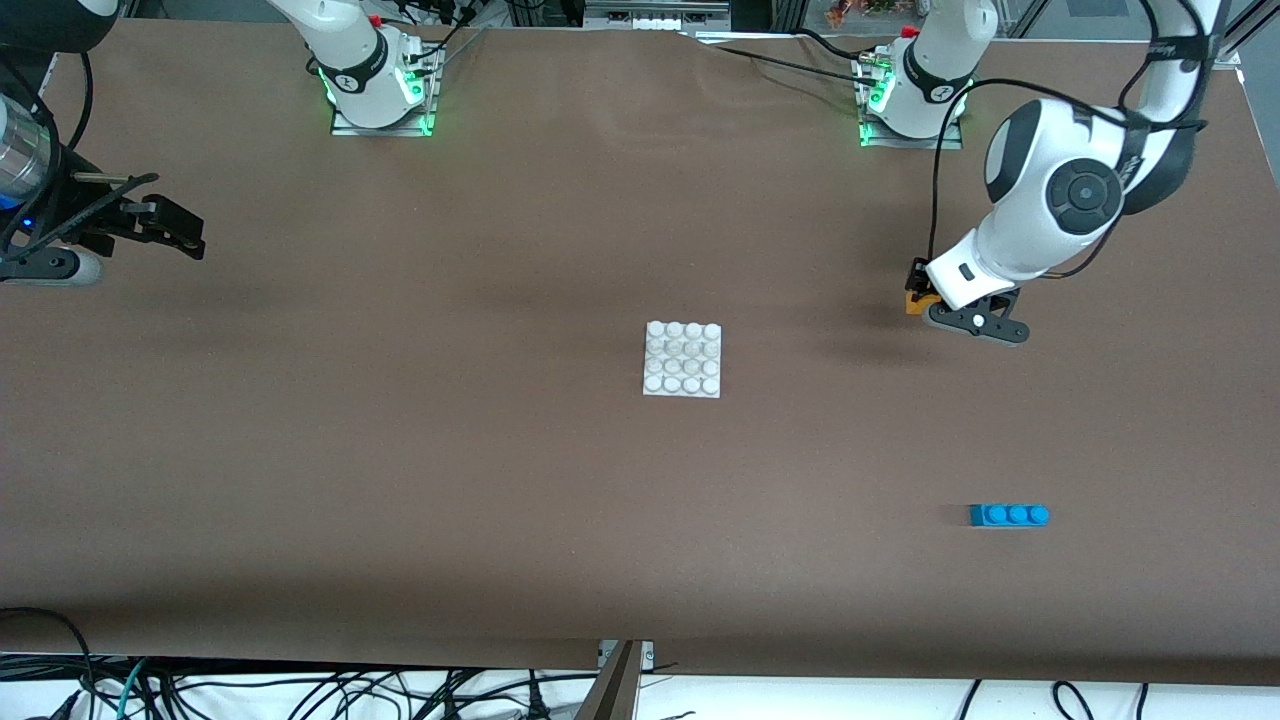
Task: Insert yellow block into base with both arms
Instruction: 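Lift the yellow block and carry it over the white base plate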
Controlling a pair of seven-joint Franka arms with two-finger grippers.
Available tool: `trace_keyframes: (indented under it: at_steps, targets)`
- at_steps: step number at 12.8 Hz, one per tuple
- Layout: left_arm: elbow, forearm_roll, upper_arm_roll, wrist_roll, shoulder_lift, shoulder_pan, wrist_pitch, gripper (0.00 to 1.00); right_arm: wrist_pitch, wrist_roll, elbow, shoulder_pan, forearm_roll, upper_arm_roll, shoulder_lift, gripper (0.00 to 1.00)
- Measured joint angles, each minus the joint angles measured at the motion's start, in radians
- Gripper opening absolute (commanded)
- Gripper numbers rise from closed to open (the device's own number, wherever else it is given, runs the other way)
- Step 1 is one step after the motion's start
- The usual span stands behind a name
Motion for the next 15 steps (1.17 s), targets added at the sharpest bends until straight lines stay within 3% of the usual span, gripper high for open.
trace_keyframes:
  at_steps: [4, 8, 12, 15]
  targets:
    - [0.157, -0.001, -0.094, -0.073, 0.030, -0.005, -0.071, 0.49, 0.000, 0.000, 0.000, 0.000, 0.000, 0.000, 0.000, 1.00]
    - [0.301, -0.001, -0.248, -0.337, 0.190, -0.043, -0.072, 0.53, 0.000, 0.000, 0.000, 0.000, 0.000, 0.000, 0.000, 1.00]
    - [0.478, 0.064, -0.254, -0.454, 0.400, -0.206, -0.068, 0.53, 0.000, 0.000, 0.000, 0.000, 0.000, 0.000, 0.000, 1.00]
    - [0.563, 0.081, -0.248, -0.479, 0.527, -0.268, -0.034, 0.54, 0.000, 0.000, 0.000, 0.000, 0.000, 0.000, 0.002, 1.00]
